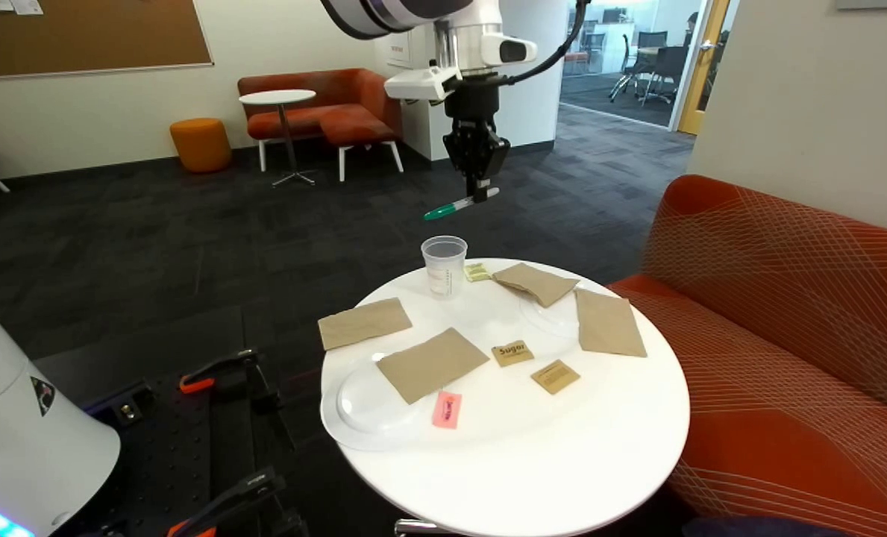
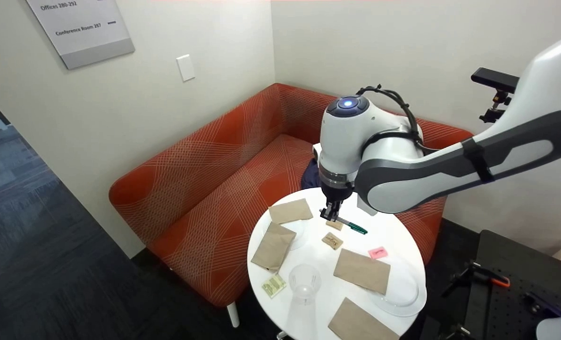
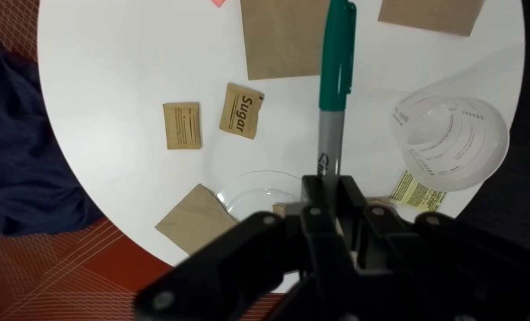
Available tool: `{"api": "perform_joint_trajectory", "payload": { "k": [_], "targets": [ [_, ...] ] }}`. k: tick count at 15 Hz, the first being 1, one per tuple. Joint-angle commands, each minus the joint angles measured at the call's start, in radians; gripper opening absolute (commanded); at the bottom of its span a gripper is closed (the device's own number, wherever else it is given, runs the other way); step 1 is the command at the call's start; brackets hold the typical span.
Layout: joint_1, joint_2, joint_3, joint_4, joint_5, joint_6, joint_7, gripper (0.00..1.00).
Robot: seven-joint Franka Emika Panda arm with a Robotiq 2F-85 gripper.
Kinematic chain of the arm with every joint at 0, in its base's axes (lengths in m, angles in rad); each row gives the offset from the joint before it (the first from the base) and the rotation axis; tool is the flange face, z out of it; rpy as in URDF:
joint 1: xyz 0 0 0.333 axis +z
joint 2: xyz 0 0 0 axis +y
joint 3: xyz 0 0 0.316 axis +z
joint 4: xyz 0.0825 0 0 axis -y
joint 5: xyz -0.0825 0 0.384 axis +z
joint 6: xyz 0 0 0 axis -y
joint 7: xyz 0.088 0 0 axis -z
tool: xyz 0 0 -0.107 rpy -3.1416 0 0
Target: Place the pen inside the clear cup
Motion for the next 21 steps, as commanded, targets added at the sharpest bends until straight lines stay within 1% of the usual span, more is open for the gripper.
{"api": "perform_joint_trajectory", "payload": {
  "k": [1,4,6,9,12,17,21],
  "targets": [
    [-0.023,0.012,0.02,0.003,0.009,0.018,-0.024,0.03],
    [-0.042,0.042,0.038,0.002,0.047,0.084,-0.11,0.03],
    [-0.06,0.064,0.055,0.0,0.089,0.136,-0.201,0.03],
    [-0.108,0.091,0.101,-0.009,0.189,0.22,-0.381,0.03],
    [-0.173,0.116,0.164,-0.003,0.314,0.258,-0.577,0.03],
    [-0.27,0.135,0.256,0.01,0.489,0.246,-0.867,0.03],
    [-0.301,0.143,0.286,0.026,0.58,0.208,-1.057,0.03]
  ]
}}
